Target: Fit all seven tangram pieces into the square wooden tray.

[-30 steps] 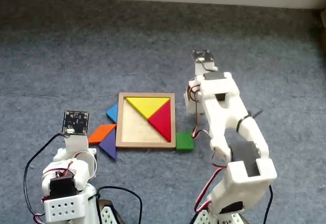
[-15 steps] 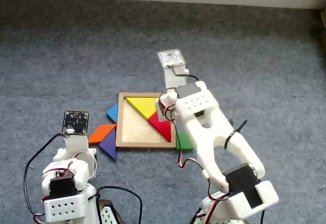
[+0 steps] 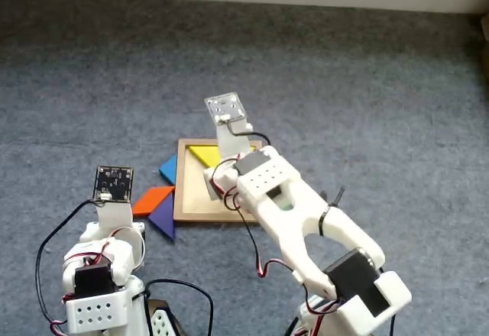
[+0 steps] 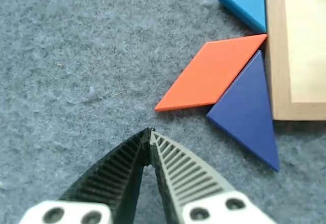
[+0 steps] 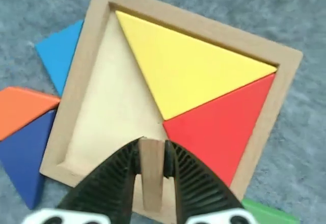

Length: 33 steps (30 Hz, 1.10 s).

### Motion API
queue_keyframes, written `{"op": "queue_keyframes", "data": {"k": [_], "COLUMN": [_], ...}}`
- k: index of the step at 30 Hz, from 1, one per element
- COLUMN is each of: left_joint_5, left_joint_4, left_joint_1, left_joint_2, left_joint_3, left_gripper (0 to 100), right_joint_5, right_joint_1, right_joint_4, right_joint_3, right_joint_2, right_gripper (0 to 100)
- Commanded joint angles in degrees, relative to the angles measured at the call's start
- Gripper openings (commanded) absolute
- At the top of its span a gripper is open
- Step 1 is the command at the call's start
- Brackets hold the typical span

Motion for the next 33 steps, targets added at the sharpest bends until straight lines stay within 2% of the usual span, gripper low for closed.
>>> {"op": "queue_keyframes", "data": {"k": [1, 5, 14, 16, 19, 22, 27, 33], "left_joint_5": [-0.5, -0.5, -0.5, -0.5, -0.5, -0.5, -0.5, -0.5], "left_joint_4": [0.3, 0.3, 0.3, 0.3, 0.3, 0.3, 0.3, 0.3], "left_joint_1": [-0.5, -0.5, -0.5, -0.5, -0.5, -0.5, -0.5, -0.5], "left_joint_2": [-2.7, -2.7, -2.7, -2.7, -2.7, -2.7, -2.7, -2.7], "left_joint_3": [1.1, 1.1, 1.1, 1.1, 1.1, 1.1, 1.1, 1.1], "left_gripper": [1, 1, 1, 1, 1, 1, 1, 1], "right_joint_5": [-4.1, -7.6, -8.1, -13.5, -27.3, -36.6, -44.5, -49.6], "right_joint_1": [-0.6, -0.6, 0.0, -0.2, 0.0, 0.0, -0.3, -0.3], "right_joint_4": [-4.2, -4.3, -4.2, -4.4, -4.4, -4.4, -4.4, -4.4], "right_joint_3": [1.9, 2.3, 2.5, 2.8, 2.6, 2.4, 2.6, 2.8], "right_joint_2": [-3.3, -3.2, -3.1, -3.1, -3.1, -3.1, -3.1, -3.1], "right_gripper": [0.9, 0.9, 1.0, 1.0, 1.0, 1.0, 1.0, 2.5]}}
